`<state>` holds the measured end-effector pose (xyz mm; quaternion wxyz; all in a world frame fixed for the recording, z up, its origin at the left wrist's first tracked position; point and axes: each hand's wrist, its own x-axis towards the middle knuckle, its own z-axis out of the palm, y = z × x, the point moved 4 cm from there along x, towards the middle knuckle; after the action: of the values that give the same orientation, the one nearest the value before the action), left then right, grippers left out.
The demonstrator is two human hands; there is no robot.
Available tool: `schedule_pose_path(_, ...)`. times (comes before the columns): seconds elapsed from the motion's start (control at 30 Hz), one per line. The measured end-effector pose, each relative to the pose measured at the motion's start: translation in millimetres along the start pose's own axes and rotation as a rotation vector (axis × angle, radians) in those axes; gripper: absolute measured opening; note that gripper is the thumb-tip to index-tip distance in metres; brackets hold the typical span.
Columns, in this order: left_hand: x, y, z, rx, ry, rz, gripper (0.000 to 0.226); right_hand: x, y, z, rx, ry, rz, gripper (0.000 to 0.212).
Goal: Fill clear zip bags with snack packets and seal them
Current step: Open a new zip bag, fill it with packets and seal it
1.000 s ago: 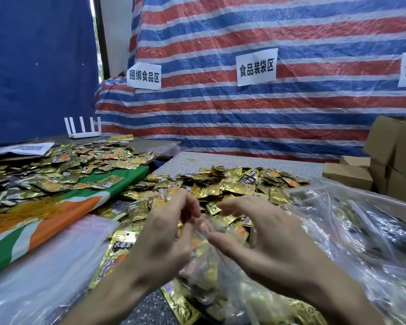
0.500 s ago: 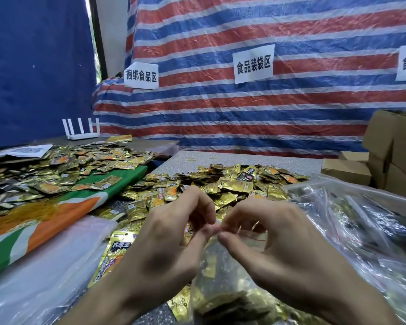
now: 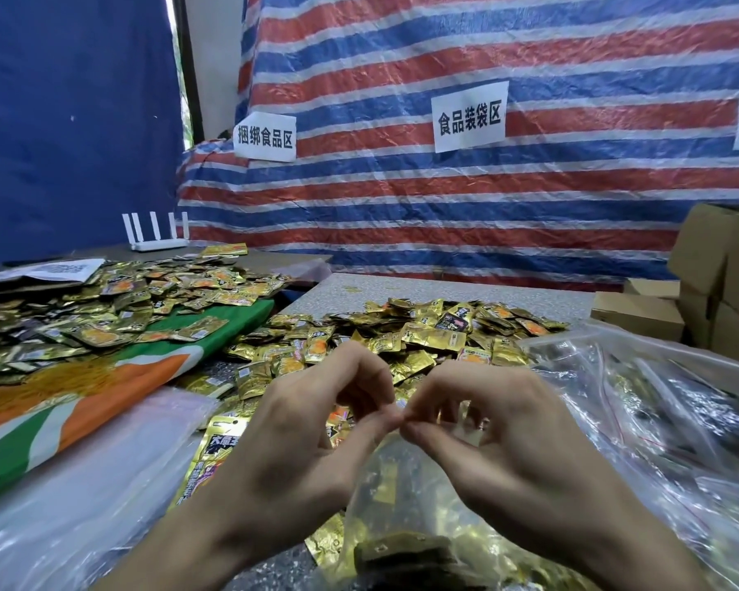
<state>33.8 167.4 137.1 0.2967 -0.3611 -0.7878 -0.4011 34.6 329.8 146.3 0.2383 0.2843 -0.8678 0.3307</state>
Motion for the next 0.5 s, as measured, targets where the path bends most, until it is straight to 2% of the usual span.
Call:
schedule_pose_path(0.07,0.7,-2.4,0.2,0.075,-0.035,0.023,0.01,-0.3,0.2,-0.4,0.012,0.007,-0.001,0.013)
schedule_pose_path(0.2,-0.5,-8.2,6.9,0.206,-0.163,0.114,0.022,0.3,1.6,0.5,0.018,0.014,0.003,0.016)
schedule_pose_path(0.3,0.1,-10.9,7.1,0.234,-0.11,0.182,0.022,1.4,3.7,0.1,0.02,0.009,0.005,0.015)
schedule_pose_path(0.5,0.8,-15.4,7.3,0.079,0.036,0.174,0.021,3.6,10.2,-1.2,0.046,-0.05,0.015,0.018)
